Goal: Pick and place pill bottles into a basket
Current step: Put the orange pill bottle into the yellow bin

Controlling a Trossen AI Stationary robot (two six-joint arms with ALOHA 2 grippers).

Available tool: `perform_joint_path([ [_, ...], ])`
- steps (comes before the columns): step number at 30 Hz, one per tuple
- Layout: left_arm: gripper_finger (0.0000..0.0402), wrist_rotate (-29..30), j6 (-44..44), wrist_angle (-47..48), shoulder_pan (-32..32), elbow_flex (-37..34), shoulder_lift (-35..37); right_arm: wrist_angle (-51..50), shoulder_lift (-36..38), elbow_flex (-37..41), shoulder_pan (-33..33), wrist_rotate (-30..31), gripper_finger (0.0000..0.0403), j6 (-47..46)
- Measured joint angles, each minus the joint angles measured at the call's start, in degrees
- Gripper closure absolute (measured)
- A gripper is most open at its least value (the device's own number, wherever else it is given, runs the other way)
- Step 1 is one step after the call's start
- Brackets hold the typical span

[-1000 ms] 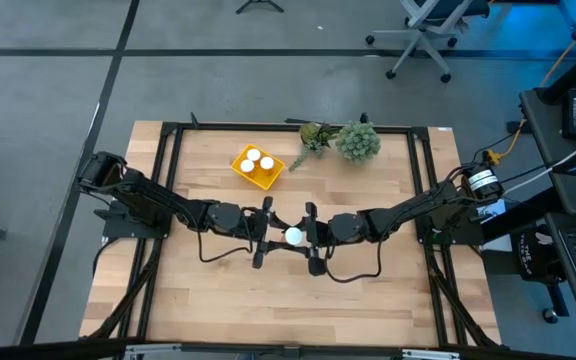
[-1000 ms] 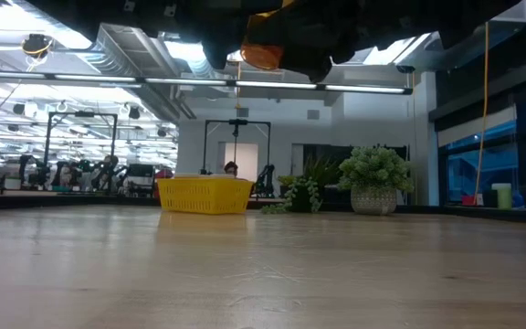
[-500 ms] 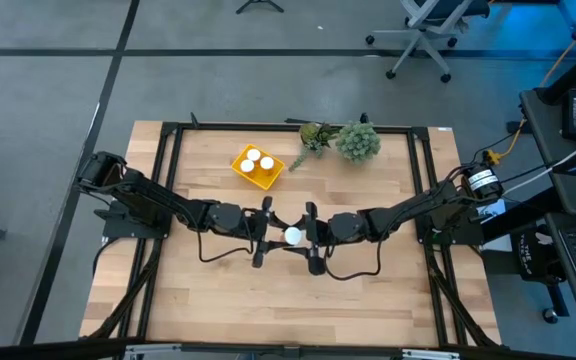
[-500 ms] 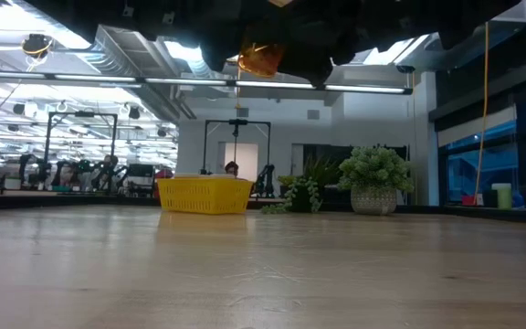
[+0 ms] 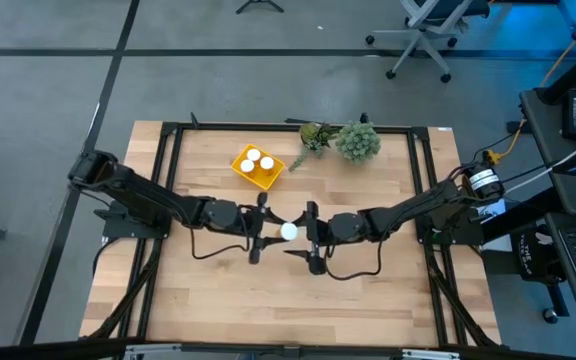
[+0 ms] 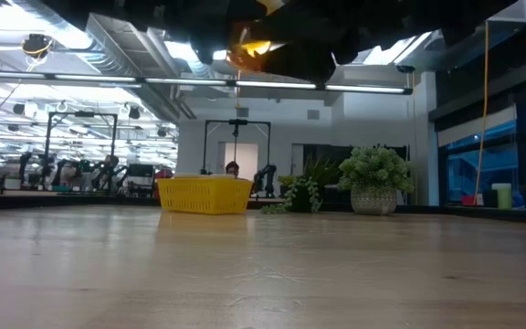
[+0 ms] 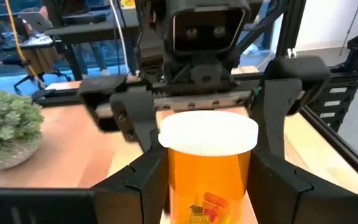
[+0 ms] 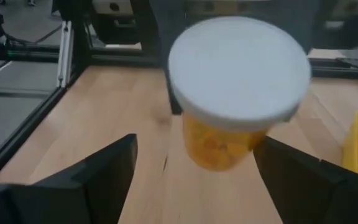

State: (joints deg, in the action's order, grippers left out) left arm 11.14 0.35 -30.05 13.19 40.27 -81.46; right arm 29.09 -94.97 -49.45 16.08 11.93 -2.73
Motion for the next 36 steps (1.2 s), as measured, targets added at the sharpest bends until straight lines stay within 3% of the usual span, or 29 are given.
perform_joint_path([
  [12, 0.0223, 3.6, 5.3, 11.7, 0.0, 0.0, 13.7, -7.7, 5.0, 0.0, 0.2, 0.3, 0.0081, -5.8],
  [17, 0.0223, 4.7, 5.1, 12.3, -0.3, -4.3, 19.9, -9.1, 4.6, 0.0, 0.6, 0.4, 0.0081, -7.5],
  [29, 0.0223, 4.7, 1.8, -3.1, -5.0, -18.3, 24.4, -8.9, 4.6, 0.0, 2.1, 2.2, 0.0081, -7.8],
  [36, 0.0223, 4.0, 0.4, -5.8, -6.3, -21.2, 24.4, -5.8, -0.4, 0.1, 4.6, 7.4, 0.0081, -9.4],
])
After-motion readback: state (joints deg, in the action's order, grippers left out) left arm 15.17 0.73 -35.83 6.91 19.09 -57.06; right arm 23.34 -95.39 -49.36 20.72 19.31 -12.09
